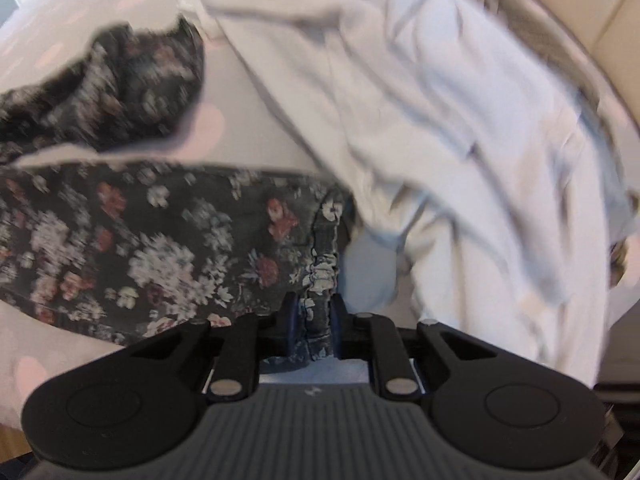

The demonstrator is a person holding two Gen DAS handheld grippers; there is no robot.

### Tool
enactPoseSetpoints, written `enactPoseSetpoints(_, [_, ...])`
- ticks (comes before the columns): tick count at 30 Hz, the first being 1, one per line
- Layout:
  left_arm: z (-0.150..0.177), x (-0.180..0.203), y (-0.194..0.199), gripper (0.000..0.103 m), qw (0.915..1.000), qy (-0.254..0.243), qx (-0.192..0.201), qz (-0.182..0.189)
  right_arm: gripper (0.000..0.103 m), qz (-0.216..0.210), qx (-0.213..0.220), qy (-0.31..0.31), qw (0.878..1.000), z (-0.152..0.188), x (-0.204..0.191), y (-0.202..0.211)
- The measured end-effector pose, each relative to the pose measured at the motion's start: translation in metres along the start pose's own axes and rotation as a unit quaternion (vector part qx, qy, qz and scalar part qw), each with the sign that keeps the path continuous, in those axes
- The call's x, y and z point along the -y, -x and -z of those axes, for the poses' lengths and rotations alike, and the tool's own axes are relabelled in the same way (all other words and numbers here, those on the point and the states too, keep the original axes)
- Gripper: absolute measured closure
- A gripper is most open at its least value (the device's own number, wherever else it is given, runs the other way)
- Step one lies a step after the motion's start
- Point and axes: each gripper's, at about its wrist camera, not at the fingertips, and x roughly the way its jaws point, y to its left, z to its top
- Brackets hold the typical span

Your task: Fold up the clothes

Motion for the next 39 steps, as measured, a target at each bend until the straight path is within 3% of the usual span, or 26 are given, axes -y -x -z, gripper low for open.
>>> enactPoseSetpoints(1, [-0.002, 0.003, 0.001, 0.065, 1.0000, -0.002, -0.001, -0.002, 0.085, -0.001, 0.005, 0.000, 1.000, -0.002, 0.001, 0.011])
enactPoseSetpoints(2, [-0.003, 0.006, 0.001, 0.079, 1.0000, -0.004, -0.003, -0.004, 0.085, 0.000, 0.010, 0.001, 1.000, -0.005, 0.002, 0.021])
enactPoseSetpoints(3, [-0.004, 0.010, 0.003, 0.086, 0.9999, -0.010, -0.004, -0.011, 0.085, 0.006, 0.014, 0.006, 1.000, -0.008, 0.002, 0.031])
enactPoseSetpoints(5, [-0.007, 0.018, 0.005, 0.092, 0.9994, -0.022, -0.006, -0.025, 0.085, 0.029, 0.015, 0.020, 0.999, -0.013, 0.003, 0.049])
enactPoseSetpoints(9, [-0.005, 0.032, 0.011, 0.094, 0.9978, -0.046, -0.016, -0.045, 0.086, 0.095, -0.024, 0.021, 0.995, -0.019, 0.014, 0.054])
enactPoseSetpoints(13, [-0.001, 0.039, 0.024, 0.094, 0.9965, -0.049, -0.017, -0.064, 0.086, 0.131, -0.051, 0.020, 0.990, -0.008, 0.022, 0.042])
enactPoseSetpoints(23, [0.023, 0.044, 0.042, 0.094, 0.9945, -0.056, -0.039, -0.079, 0.086, 0.157, -0.075, 0.049, 0.984, 0.004, 0.018, 0.020])
enactPoseSetpoints(25, [0.023, 0.044, 0.043, 0.093, 0.9950, -0.057, -0.034, -0.075, 0.085, 0.158, -0.074, 0.048, 0.983, 0.002, 0.018, 0.019])
enactPoseSetpoints(28, [0.019, 0.042, 0.043, 0.083, 0.9954, -0.061, -0.042, -0.061, 0.083, 0.161, -0.072, 0.062, 0.982, -0.002, 0.013, 0.019])
enactPoseSetpoints(29, [0.019, 0.041, 0.043, 0.078, 0.9957, -0.060, -0.050, -0.050, 0.081, 0.163, -0.069, 0.068, 0.982, -0.003, 0.012, 0.021])
enactPoseSetpoints(31, [0.017, 0.037, 0.044, 0.063, 0.9966, -0.055, -0.055, -0.024, 0.064, 0.163, -0.054, 0.077, 0.982, -0.006, 0.010, 0.028])
enactPoseSetpoints(32, [0.014, 0.036, 0.047, 0.052, 0.9975, -0.050, -0.047, -0.013, 0.062, 0.162, -0.040, 0.077, 0.983, -0.009, 0.009, 0.035])
enactPoseSetpoints(35, [-0.001, 0.034, 0.058, 0.051, 0.9992, -0.035, -0.009, 0.017, 0.062, 0.140, 0.001, 0.070, 0.988, -0.020, 0.002, 0.052])
enactPoseSetpoints(39, [-0.033, 0.044, 0.061, 0.051, 0.9980, -0.027, 0.047, 0.032, 0.062, 0.125, 0.046, 0.072, 0.988, -0.045, -0.022, 0.058])
